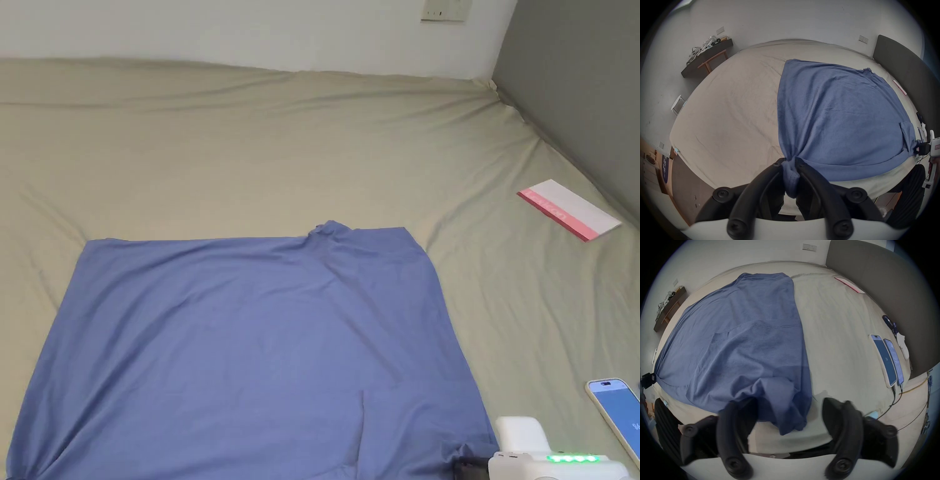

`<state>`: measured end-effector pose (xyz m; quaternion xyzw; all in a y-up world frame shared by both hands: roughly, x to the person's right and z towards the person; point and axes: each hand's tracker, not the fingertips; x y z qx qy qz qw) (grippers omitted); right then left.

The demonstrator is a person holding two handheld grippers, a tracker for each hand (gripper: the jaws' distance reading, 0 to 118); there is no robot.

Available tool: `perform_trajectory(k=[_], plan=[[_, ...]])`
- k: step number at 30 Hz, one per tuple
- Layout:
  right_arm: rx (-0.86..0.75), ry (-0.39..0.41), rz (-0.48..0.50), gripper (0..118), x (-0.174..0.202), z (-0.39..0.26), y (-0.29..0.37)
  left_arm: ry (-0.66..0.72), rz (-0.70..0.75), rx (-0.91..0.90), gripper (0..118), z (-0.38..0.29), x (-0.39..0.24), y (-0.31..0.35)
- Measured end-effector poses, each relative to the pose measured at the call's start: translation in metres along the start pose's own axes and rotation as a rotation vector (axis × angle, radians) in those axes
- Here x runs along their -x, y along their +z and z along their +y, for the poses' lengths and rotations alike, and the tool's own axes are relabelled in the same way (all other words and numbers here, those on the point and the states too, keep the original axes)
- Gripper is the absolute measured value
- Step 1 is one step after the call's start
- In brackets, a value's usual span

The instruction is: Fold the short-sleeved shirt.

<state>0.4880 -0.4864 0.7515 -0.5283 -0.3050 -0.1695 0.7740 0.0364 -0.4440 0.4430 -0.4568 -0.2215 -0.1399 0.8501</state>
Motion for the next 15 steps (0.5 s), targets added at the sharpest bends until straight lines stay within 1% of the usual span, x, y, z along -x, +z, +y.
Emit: perform_trajectory(k=[1, 2, 3, 4, 6, 7, 8, 11, 13, 15], plan=[[-0.001, 0.007, 0.015, 66, 0.0, 0.001, -0.001, 0.0, 0.002, 0.002, 10, 0.001, -0.001, 0.0], [-0.01, 0.015, 0.066, 44, 0.002, 0.003, -0.003, -0.001, 0.005, 0.005, 10, 0.001, -0.002, 0.0], [-0.023, 0.009, 0.098, 17, 0.004, 0.004, -0.002, -0.003, 0.007, 0.008, 10, 0.001, -0.003, -0.001], [-0.041, 0.01, 0.109, 14, 0.005, 0.005, 0.0, -0.004, 0.009, 0.011, 10, 0.0, -0.004, -0.001], [-0.071, 0.034, 0.078, 13, 0.009, 0.007, 0.006, 0.001, 0.014, 0.005, 10, 0.001, 0.0, -0.005], [-0.105, 0.051, 0.08, 13, 0.009, 0.008, 0.012, 0.014, 0.013, -0.005, 10, 0.001, 0.001, -0.002], [-0.134, 0.045, 0.088, 13, 0.008, 0.009, 0.018, 0.037, 0.006, -0.017, 10, 0.002, 0.003, 0.001], [-0.219, -0.004, 0.139, 13, 0.0, 0.018, 0.038, 0.104, -0.039, -0.084, 10, 0.009, 0.011, 0.009], [-0.288, -0.047, 0.153, 13, -0.004, 0.026, 0.052, 0.111, -0.044, -0.126, 10, 0.018, 0.013, 0.015], [-0.353, -0.069, 0.169, 12, -0.008, 0.039, 0.066, 0.114, -0.036, -0.159, 10, 0.03, 0.015, 0.018]])
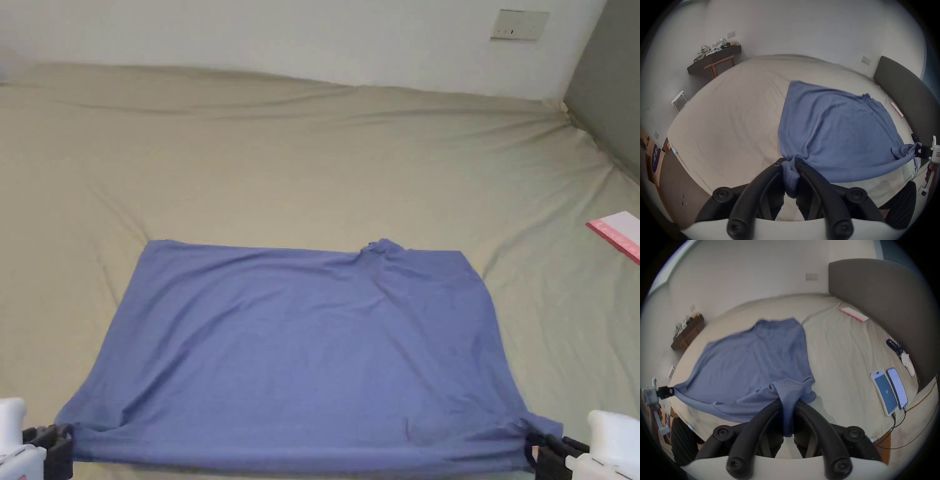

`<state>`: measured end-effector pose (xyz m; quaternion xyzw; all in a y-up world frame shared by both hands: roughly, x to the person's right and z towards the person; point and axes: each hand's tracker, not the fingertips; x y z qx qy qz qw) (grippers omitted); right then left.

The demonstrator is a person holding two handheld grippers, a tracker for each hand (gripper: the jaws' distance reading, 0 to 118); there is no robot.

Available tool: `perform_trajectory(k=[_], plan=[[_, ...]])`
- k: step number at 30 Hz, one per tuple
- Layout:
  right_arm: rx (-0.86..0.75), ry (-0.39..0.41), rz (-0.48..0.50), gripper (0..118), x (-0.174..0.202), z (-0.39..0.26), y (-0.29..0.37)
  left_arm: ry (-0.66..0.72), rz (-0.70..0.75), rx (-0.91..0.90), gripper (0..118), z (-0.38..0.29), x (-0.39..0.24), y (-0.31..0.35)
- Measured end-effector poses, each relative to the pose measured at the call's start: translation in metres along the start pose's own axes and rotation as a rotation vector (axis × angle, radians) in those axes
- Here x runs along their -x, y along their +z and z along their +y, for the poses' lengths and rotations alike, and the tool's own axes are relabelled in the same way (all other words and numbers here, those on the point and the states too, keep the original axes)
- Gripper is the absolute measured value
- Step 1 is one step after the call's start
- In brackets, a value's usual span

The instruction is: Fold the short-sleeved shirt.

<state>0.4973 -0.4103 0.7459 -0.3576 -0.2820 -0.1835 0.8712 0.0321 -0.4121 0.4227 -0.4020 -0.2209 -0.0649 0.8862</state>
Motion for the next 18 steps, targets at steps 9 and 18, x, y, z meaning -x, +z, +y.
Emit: perform_trajectory(k=[9, 18], plan=[[-0.019, -0.025, -0.054, 13, 0.02, 0.068, -0.035, 0.047, -0.022, -0.056, 10, 0.061, -0.007, -0.033], [0.135, -0.01, -0.163, 13, 0.028, 0.091, -0.138, 0.066, 0.007, 0.09, 10, 0.09, -0.018, -0.124]])
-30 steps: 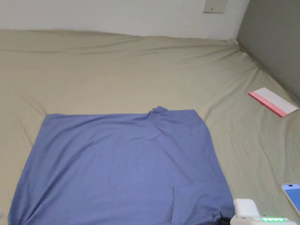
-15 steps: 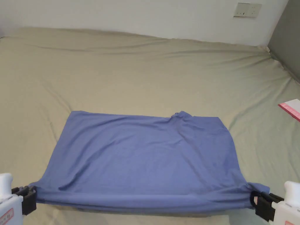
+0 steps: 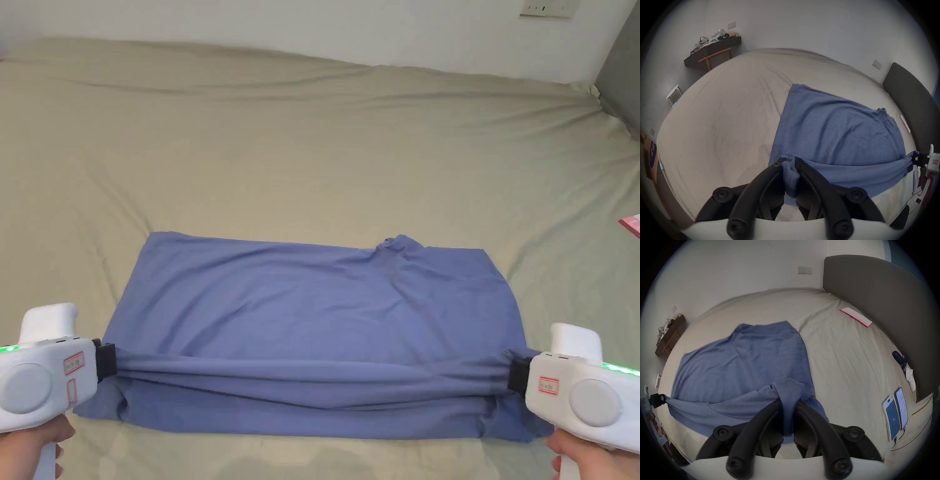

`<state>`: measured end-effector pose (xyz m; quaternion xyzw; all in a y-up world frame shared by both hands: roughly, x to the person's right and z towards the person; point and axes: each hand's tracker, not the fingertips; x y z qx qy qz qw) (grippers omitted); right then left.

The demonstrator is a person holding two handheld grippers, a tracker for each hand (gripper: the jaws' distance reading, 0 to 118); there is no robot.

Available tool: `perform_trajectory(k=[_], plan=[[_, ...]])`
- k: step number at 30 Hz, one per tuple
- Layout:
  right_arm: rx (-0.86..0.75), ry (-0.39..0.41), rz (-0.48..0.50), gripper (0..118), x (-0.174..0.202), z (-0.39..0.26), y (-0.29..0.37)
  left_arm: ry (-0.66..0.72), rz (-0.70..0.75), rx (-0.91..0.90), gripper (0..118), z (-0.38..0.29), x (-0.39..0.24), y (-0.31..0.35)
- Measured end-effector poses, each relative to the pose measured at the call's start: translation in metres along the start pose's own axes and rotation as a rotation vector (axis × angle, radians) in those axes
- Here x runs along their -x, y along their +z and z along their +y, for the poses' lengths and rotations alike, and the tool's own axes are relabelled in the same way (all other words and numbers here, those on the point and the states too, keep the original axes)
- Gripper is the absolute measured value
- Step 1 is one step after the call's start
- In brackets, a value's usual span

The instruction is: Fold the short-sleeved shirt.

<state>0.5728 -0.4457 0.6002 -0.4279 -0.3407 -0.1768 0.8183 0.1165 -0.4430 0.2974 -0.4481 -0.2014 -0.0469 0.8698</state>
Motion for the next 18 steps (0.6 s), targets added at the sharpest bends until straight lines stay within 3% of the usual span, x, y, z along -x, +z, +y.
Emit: perform_trajectory(k=[8, 10, 11, 12, 14, 15, 17, 18], plan=[[0.075, -0.023, -0.029, 16, 0.001, 0.006, -0.059, -0.023, 0.045, 0.062, 10, 0.002, -0.011, -0.051], [0.067, -0.035, -0.037, 41, 0.0, 0.009, -0.06, -0.035, 0.052, 0.054, 12, 0.004, -0.016, -0.053], [0.051, -0.039, -0.045, 64, 0.0, 0.012, -0.06, -0.041, 0.052, 0.05, 21, 0.006, -0.018, -0.053], [0.015, -0.037, -0.049, 88, -0.003, 0.016, -0.058, -0.05, 0.043, 0.048, 48, 0.01, -0.018, -0.051], [-0.073, -0.049, -0.057, 95, -0.013, 0.031, -0.041, -0.091, 0.059, -0.005, 109, 0.021, -0.021, -0.038], [-0.122, -0.075, -0.063, 95, -0.018, 0.038, -0.029, -0.084, 0.061, -0.034, 118, 0.026, -0.022, -0.031], [-0.22, -0.122, -0.03, 95, -0.025, 0.056, 0.006, -0.058, 0.038, -0.222, 116, 0.044, -0.019, 0.005], [-0.262, -0.117, -0.022, 95, -0.025, 0.064, 0.024, -0.053, 0.015, -0.23, 112, 0.051, -0.022, 0.018]])
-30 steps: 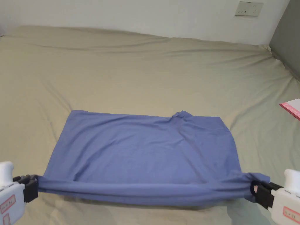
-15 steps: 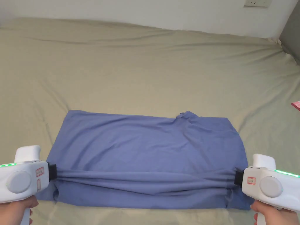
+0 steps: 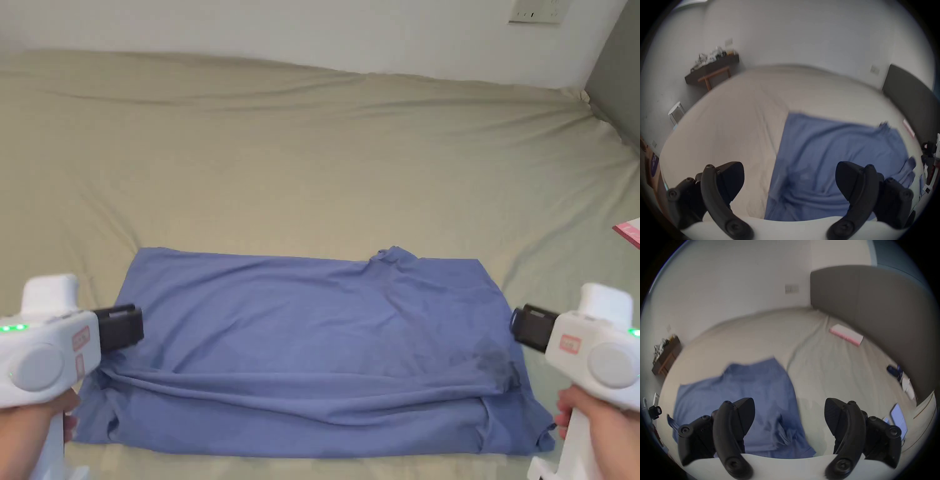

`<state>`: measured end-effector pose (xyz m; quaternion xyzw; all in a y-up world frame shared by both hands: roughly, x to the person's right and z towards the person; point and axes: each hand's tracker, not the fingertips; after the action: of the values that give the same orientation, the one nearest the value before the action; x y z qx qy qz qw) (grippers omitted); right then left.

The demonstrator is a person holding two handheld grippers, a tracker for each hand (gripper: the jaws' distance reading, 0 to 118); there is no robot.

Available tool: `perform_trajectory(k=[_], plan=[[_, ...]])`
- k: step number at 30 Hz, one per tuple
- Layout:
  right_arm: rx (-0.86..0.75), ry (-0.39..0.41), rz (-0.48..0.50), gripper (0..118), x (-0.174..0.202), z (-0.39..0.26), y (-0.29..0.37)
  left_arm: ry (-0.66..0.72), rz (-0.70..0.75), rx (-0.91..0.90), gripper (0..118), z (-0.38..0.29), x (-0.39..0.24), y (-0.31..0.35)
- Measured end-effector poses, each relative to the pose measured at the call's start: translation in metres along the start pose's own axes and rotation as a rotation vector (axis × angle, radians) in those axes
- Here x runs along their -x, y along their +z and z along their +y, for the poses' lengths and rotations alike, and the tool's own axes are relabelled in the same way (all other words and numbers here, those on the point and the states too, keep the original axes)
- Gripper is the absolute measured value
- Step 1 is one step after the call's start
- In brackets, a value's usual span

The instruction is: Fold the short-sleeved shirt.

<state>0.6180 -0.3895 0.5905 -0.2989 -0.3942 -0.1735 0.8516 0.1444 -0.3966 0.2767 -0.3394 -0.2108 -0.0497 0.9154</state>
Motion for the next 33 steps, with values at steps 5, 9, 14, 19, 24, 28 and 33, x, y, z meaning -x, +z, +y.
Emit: perform_trajectory(k=[5, 9, 14, 19, 24, 28, 33], plan=[[-0.31, 0.15, 0.066, 94, 0.028, 0.052, 0.104, -0.02, -0.031, -0.295, 112, 0.05, -0.013, 0.09], [-0.498, 0.293, 0.071, 95, 0.068, 0.062, 0.184, -0.063, -0.03, -0.498, 112, 0.066, -0.029, 0.158], [-0.565, 0.363, 0.144, 86, 0.107, 0.048, 0.236, -0.116, -0.045, -0.607, 82, 0.06, -0.056, 0.214], [-0.597, 0.423, 0.148, 3, 0.129, 0.029, 0.246, -0.179, -0.026, -0.633, 15, 0.048, -0.08, 0.224], [-0.587, 0.484, 0.174, 2, 0.139, 0.02, 0.249, -0.257, -0.018, -0.658, 0, 0.042, -0.098, 0.229], [-0.611, 0.524, 0.138, 2, 0.145, 0.013, 0.25, -0.307, -0.008, -0.674, 0, 0.043, -0.106, 0.231], [-0.593, 0.507, 0.144, 2, 0.142, 0.012, 0.243, -0.337, -0.009, -0.626, 0, 0.041, -0.105, 0.215]])
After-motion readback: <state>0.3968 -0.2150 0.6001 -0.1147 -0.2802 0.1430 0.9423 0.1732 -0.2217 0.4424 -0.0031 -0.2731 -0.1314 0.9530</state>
